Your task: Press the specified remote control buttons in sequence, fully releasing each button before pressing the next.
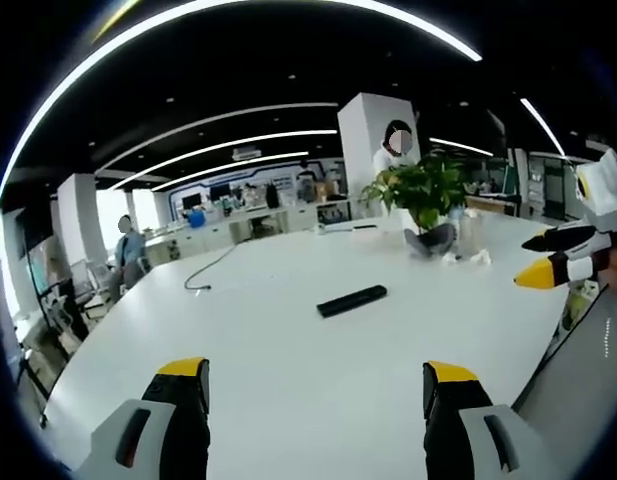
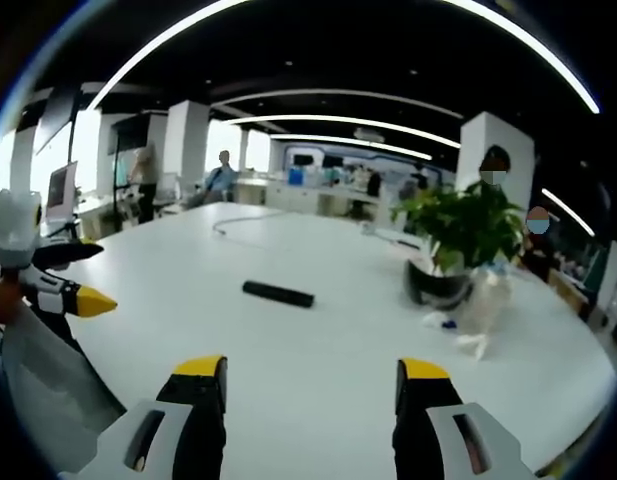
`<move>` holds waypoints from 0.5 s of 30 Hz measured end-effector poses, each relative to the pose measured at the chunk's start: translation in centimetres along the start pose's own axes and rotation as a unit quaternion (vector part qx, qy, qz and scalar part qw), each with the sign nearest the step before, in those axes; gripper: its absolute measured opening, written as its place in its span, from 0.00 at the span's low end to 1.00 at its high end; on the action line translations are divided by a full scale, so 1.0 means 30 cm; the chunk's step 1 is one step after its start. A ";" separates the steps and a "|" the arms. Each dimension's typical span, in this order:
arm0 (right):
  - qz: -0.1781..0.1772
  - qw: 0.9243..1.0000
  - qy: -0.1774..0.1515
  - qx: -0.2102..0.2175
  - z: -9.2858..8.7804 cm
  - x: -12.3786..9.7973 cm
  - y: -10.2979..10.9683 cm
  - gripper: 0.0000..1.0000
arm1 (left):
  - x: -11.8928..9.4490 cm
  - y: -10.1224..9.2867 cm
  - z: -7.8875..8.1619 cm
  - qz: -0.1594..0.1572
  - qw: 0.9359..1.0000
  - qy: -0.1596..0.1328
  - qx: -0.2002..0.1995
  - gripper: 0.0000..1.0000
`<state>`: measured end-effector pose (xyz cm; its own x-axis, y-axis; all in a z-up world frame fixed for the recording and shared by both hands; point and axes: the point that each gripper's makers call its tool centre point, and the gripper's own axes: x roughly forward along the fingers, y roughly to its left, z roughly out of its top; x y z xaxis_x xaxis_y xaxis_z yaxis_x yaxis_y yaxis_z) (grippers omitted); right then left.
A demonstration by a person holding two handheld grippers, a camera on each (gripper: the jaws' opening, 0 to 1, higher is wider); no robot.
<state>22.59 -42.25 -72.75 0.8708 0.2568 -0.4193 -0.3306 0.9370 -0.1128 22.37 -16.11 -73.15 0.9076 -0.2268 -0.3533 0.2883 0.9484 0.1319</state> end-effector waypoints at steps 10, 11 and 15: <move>0.002 1.000 0.003 -0.005 -0.002 0.002 0.006 0.66 | 0.002 0.000 -0.006 0.001 1.000 0.006 0.003 0.93; 0.003 1.000 0.004 -0.005 -0.002 0.002 0.007 0.66 | 0.002 0.000 -0.007 0.001 1.000 0.006 0.003 0.93; 0.005 1.000 0.004 -0.006 -0.003 0.002 0.009 0.65 | 0.002 -0.002 -0.007 0.000 1.000 0.006 0.005 0.94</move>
<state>22.52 -41.99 -72.90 0.8643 0.2633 -0.4285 -0.3431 0.9317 -0.1195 22.34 -16.14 -73.37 0.9039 -0.2236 -0.3647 0.2911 0.9462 0.1414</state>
